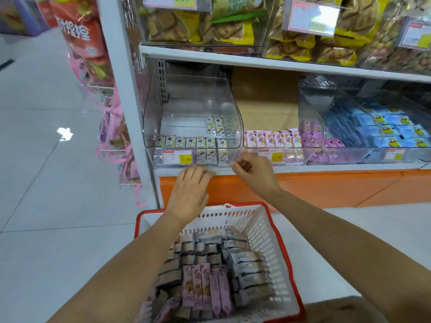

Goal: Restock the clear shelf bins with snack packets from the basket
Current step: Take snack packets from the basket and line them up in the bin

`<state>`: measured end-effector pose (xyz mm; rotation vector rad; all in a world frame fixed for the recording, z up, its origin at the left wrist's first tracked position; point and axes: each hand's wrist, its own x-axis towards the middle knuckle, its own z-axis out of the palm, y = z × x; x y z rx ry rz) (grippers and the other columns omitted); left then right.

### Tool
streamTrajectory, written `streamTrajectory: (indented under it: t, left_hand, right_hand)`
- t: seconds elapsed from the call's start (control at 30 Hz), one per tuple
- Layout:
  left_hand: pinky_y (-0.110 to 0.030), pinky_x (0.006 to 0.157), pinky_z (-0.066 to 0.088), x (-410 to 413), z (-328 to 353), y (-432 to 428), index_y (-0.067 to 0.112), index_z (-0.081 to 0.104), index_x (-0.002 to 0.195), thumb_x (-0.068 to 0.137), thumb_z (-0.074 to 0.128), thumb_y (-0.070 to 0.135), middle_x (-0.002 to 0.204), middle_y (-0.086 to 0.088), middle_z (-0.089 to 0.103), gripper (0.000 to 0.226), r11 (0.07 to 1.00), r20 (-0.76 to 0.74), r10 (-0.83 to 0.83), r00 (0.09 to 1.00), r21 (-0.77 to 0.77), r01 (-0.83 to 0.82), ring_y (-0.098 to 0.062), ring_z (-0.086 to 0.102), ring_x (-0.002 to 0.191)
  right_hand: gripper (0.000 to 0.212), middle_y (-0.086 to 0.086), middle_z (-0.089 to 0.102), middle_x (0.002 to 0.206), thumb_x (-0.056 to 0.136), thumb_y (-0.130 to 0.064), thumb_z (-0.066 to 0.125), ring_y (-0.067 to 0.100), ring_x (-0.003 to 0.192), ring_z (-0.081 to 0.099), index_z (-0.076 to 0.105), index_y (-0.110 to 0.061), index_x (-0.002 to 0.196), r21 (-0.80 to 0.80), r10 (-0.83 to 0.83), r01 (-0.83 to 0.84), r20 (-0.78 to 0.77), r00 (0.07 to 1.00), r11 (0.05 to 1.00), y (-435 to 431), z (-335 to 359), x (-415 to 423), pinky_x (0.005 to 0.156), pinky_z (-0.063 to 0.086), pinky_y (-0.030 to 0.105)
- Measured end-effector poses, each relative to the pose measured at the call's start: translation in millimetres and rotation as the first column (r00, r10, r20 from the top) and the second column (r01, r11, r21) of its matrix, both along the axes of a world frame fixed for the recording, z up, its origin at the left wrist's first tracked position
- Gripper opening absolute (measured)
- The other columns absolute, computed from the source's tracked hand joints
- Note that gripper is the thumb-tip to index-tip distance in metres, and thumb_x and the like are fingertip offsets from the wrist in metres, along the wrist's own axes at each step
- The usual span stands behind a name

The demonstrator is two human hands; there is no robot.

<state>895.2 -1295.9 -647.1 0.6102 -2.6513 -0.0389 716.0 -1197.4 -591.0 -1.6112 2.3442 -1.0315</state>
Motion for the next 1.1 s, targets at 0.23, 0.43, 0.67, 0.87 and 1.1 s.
streamTrajectory:
  t: [0.23,0.43,0.67,0.87,1.1]
  left_hand:
    - [-0.043,0.121,0.011,52,-47,-13,0.017,0.026,0.151,0.098,0.049,0.034,0.156,-0.008,0.026,0.060,0.952,0.430,0.132,0.893,0.197,-0.236,-0.029,0.020,0.145]
    - [-0.049,0.122,-0.001,81,-91,-17,0.018,-0.006,0.156,0.102,0.037,0.043,0.164,-0.008,-0.012,0.073,0.896,0.633,0.128,0.763,0.256,-0.363,-0.029,-0.011,0.150]
    - [-0.049,0.122,-0.003,87,-127,-18,0.018,-0.018,0.154,0.102,0.035,0.030,0.162,-0.008,-0.019,0.075,0.887,0.608,0.174,0.774,0.245,-0.392,-0.029,-0.018,0.149]
    - [-0.053,0.120,-0.004,82,-141,-9,0.016,-0.025,0.151,0.099,0.044,0.035,0.161,-0.011,-0.024,0.088,0.880,0.599,0.245,0.763,0.194,-0.434,-0.033,-0.023,0.147]
    - [-0.054,0.120,0.001,81,-145,-8,0.015,-0.031,0.148,0.097,0.049,0.037,0.160,-0.012,-0.025,0.097,0.877,0.609,0.257,0.750,0.180,-0.446,-0.034,-0.024,0.146]
  right_hand:
    - [0.020,-0.003,0.066,0.073,0.094,-0.034,0.060,0.012,0.063,0.058,0.069,-0.017,0.088,0.341,0.126,-0.140,0.063,0.990,0.930,3,-95,70,0.060,0.049,0.030]
    - [0.022,-0.002,0.068,0.095,0.098,-0.036,0.052,0.014,0.081,0.062,0.063,-0.020,0.106,0.628,0.076,-0.148,0.140,0.987,0.764,20,-172,97,0.067,0.051,0.028]
    - [0.045,0.007,0.061,0.120,0.096,-0.037,0.056,0.025,0.106,0.060,0.046,-0.014,0.133,0.824,0.068,-0.224,0.221,0.973,0.520,35,-237,110,0.081,0.049,0.030]
    - [0.038,0.012,0.057,0.121,0.098,-0.045,0.048,0.032,0.102,0.059,0.043,-0.027,0.131,0.895,0.140,-0.293,0.260,0.955,0.337,41,-263,117,0.082,0.049,0.041]
    - [0.033,0.008,0.062,0.110,0.094,-0.043,0.057,0.029,0.104,0.058,0.048,-0.026,0.122,0.871,0.135,-0.233,0.193,0.972,0.434,47,-267,120,0.090,0.042,0.040]
